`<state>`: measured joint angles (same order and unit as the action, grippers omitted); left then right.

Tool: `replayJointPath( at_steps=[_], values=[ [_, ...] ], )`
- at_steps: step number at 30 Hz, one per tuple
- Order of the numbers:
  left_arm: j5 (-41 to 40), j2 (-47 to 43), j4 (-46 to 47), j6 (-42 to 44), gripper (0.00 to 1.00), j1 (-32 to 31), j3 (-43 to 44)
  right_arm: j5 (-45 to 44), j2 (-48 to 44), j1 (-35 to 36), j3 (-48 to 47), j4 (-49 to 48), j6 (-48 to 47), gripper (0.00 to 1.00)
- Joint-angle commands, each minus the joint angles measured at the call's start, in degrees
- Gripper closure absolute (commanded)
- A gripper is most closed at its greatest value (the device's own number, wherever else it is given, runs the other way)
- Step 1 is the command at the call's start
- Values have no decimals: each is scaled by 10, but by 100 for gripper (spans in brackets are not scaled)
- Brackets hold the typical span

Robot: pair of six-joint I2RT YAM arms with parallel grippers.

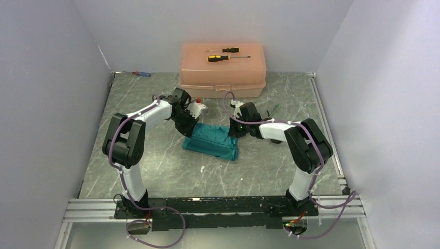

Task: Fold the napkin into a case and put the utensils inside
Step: Smooth out the 2/3-rectangle-folded napkin at the center of the board, then rotate the 2/3-rectangle-folded napkin at the center of the board.

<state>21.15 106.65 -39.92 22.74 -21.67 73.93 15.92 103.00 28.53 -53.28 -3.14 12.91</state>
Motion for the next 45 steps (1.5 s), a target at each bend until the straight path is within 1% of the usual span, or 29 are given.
replayJointPath(
  at_steps=[1, 3, 5, 7, 9, 11, 15, 18, 22, 25, 30, 36, 42, 45],
  values=[
    [28, -29, -46, -2, 72, 7, 58, 3, -36, -3, -2, -2, 11, 92],
    [33, -35, -70, 5, 63, 10, 76, 17, -52, -3, -25, 19, 10, 88],
    [46, -42, -103, 18, 57, 14, 92, 17, -68, -3, -50, 41, 4, 84],
    [65, -49, -137, 46, 53, 15, 96, 2, -79, -5, -66, 52, -6, 80],
    [84, -56, -166, 70, 52, 14, 84, -23, -75, -8, -79, 58, -19, 74],
    [78, -60, -173, 89, 51, 9, 51, -39, -50, -10, -93, 66, -32, 74],
    [40, -72, -130, 111, 51, -4, -27, -78, -7, -13, -105, 57, -45, 75],
    [25, -79, -101, 107, 50, -7, -54, -99, 14, -13, -110, 48, -53, 76],
    [-6, -91, -63, 105, 51, -15, -61, -103, 28, -17, -110, 44, -57, 77],
    [-47, -93, -35, 113, 50, -36, -74, -99, 31, -19, -105, 44, -56, 78],
    [-119, -82, -7, 158, 49, -79, -100, -92, 24, -20, -86, 44, -54, 80],
    [-137, -68, -21, 189, 50, -89, -92, -86, 12, -21, -59, 42, -50, 83],
    [-191, -71, 16, 199, 56, -91, -107, -85, 4, -21, -43, 43, -47, 85],
    [-206, -68, 34, 206, 57, -90, -114, -83, -12, -20, -28, 48, -41, 87]
  ],
)
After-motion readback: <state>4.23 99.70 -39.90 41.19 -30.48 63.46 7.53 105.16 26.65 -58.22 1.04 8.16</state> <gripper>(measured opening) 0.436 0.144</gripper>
